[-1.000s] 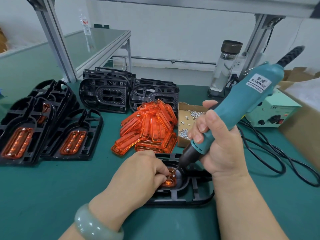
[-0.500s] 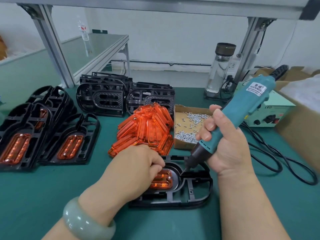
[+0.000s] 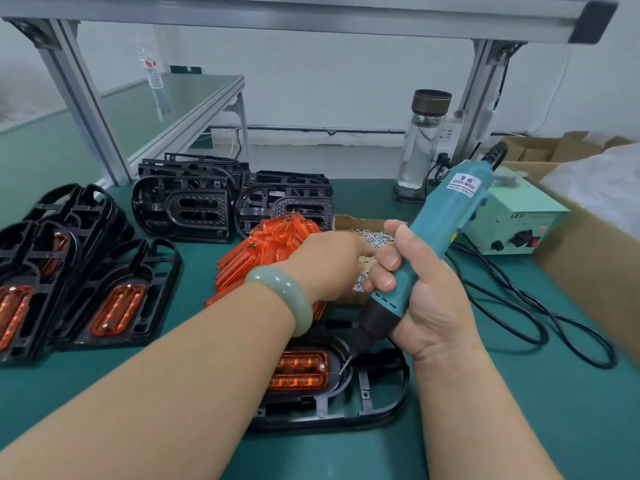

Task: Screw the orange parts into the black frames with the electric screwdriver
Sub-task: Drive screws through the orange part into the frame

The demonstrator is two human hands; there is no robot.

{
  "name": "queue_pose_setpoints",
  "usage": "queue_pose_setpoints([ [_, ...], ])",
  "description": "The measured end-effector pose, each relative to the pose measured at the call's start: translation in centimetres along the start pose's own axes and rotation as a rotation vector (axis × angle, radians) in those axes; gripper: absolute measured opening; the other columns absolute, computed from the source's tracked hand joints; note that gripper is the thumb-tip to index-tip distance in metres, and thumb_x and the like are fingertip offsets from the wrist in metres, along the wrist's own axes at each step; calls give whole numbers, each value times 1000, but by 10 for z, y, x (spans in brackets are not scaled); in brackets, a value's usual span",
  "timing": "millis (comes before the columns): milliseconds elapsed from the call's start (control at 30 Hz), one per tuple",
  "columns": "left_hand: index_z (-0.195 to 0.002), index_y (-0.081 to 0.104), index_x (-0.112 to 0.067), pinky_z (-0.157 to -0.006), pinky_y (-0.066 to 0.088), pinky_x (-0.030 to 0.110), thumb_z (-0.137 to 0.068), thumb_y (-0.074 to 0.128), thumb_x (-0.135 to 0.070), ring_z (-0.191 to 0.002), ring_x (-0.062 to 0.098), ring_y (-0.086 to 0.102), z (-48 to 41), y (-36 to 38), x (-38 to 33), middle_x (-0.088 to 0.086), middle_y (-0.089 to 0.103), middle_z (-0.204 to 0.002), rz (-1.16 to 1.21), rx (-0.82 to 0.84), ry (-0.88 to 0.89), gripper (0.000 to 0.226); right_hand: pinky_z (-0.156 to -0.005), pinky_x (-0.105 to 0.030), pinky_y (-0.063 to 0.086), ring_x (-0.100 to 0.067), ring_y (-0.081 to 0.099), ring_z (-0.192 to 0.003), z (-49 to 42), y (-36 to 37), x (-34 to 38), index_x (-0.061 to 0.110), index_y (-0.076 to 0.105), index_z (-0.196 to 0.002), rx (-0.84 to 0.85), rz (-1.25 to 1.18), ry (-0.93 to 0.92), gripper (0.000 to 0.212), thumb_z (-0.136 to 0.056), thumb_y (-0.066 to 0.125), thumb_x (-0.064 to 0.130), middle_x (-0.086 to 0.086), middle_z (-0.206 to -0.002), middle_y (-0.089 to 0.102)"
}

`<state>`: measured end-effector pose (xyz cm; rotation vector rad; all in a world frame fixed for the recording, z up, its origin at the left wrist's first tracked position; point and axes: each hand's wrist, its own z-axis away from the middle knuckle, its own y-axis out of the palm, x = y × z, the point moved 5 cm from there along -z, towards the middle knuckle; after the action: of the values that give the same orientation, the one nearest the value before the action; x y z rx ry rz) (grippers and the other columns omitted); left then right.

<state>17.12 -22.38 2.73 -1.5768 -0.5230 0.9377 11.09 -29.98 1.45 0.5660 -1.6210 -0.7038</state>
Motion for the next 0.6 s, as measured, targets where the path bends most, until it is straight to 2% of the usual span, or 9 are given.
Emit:
queue_pose_setpoints([
  [67,-85,48,-30,-76,37,28,-89,52,-25,-94,23,59,-3,4,-4,-8,54,-78,-175,94,11,8,-46,-21,40,-7,42,-38,0,2,-3,16,54,-97,12,-15,30,26,-74,61,26,5,-54,46],
  [133,-68,41,-25,-79,32,30,-93,50,-25,-84,17,51,-8,9,-2,-11,44,-69,-253,123,34,26,-47,-22,39,-7,41,-38,0,3,-5,16,54,-96,13,-28,55,27,-72,63,26,5,-54,46],
  [200,-63,33,-23,-72,31,27,-97,45,-24,-63,9,34,-16,15,-4,-11,32,-65,-265,173,90,37,-46,-21,40,-7,40,-38,0,3,-5,16,56,-94,0,-36,63,26,-72,63,26,4,-54,45],
  [267,-72,37,-19,-52,30,18,-101,34,-30,-54,11,28,-17,15,-8,0,32,-62,-44,104,94,31,-45,-20,40,-7,40,-38,1,3,-5,16,56,-94,-6,-46,63,24,-73,62,26,4,-53,44],
  [300,-79,38,-16,-47,31,19,-101,29,-31,-50,15,30,-21,11,-3,3,33,-59,203,116,-55,28,-45,-20,39,-6,40,-38,1,3,-5,16,56,-93,-6,-54,66,23,-73,62,26,5,-53,44],
  [333,-81,38,-15,-43,30,18,-101,27,-31,-47,17,32,-19,16,-3,4,33,-56,405,163,-58,28,-45,-19,39,-6,39,-38,2,3,-5,16,57,-93,-6,-61,70,22,-73,61,26,5,-53,44],
  [400,-76,36,-15,-40,27,15,-100,26,-25,-41,16,31,-10,23,-9,3,31,-55,529,229,-63,28,-44,-19,39,-6,39,-38,1,4,-5,16,57,-92,-10,-74,80,21,-74,60,26,5,-53,43],
  [533,-64,41,-14,-58,41,29,-99,36,-11,-57,21,40,-18,14,-5,1,35,-59,258,100,-35,35,-45,-20,39,-6,39,-38,2,2,-6,17,56,-93,-10,-93,91,22,-74,60,27,5,-54,43],
  [600,-74,52,-9,-75,47,36,-97,41,-10,-72,25,48,-18,16,-5,0,37,-62,-38,117,-11,25,-46,-20,39,-5,39,-38,2,2,-6,17,56,-94,-10,-88,94,22,-75,60,27,5,-54,43],
])
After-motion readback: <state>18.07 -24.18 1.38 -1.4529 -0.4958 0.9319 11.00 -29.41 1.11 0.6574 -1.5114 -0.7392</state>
